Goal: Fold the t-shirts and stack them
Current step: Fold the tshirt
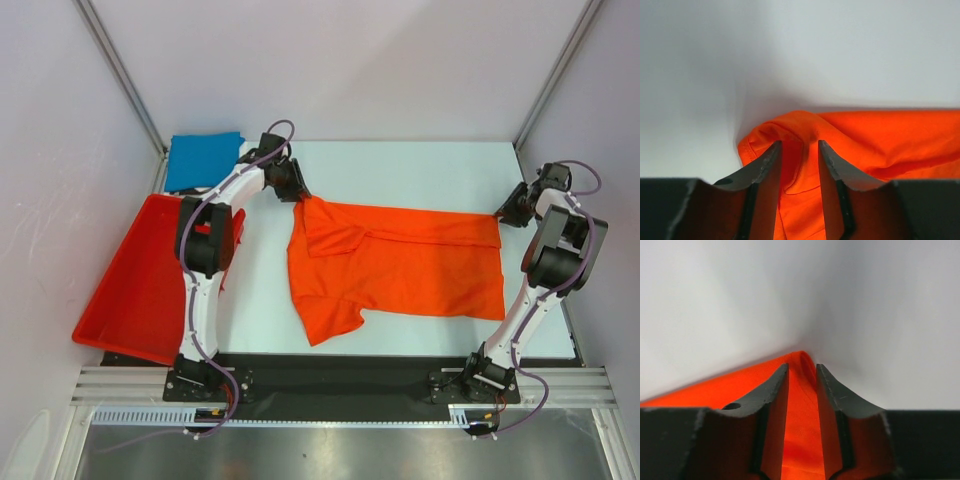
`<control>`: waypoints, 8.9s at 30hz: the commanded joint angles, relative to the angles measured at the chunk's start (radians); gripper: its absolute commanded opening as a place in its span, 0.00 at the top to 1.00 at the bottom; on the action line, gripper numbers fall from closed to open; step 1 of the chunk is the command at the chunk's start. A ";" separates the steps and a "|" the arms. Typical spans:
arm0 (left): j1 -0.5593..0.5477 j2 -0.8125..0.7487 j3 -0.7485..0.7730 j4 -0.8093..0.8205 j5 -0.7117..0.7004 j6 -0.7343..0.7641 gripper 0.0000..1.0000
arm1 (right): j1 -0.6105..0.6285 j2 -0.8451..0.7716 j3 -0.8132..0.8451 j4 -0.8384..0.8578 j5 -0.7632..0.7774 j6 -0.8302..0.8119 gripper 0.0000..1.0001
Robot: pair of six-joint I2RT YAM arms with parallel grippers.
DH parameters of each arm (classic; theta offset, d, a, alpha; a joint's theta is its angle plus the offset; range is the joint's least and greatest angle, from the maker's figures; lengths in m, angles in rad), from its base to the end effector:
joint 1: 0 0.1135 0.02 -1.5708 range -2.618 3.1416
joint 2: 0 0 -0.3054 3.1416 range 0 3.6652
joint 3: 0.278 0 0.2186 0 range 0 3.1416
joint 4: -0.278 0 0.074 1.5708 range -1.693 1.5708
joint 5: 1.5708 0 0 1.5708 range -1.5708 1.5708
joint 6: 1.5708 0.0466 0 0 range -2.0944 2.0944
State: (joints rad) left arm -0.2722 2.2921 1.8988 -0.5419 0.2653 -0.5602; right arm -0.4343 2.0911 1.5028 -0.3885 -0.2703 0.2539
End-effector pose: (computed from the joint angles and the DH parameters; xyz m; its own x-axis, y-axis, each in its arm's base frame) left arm 0.4874 -0.1487 0.2220 -0.8741 -0.2884 -0.3908 -0.0650 0.8669 -0.4942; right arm 0.4103 -0.1766 0.2132 -0.6599 0.5729 -0.4862 0.4501 0.8195 0.3548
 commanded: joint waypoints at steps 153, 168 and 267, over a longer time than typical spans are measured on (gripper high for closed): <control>-0.177 -0.620 -0.650 0.092 -0.104 0.214 0.46 | 0.801 0.001 -0.145 0.611 -0.158 0.884 0.39; -0.167 -0.468 -0.546 0.098 -0.038 0.160 0.41 | 0.769 0.064 -0.130 0.749 -0.172 0.992 0.39; 0.001 -0.223 -0.092 0.020 -0.095 0.276 0.19 | 0.453 -0.151 0.074 -0.127 -0.053 0.170 0.27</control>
State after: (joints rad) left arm -0.3107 2.0750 1.7344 -0.5415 0.2081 -0.3702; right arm 0.1036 2.0247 1.5791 -0.4538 -0.3840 0.5030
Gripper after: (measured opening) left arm 0.805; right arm 0.691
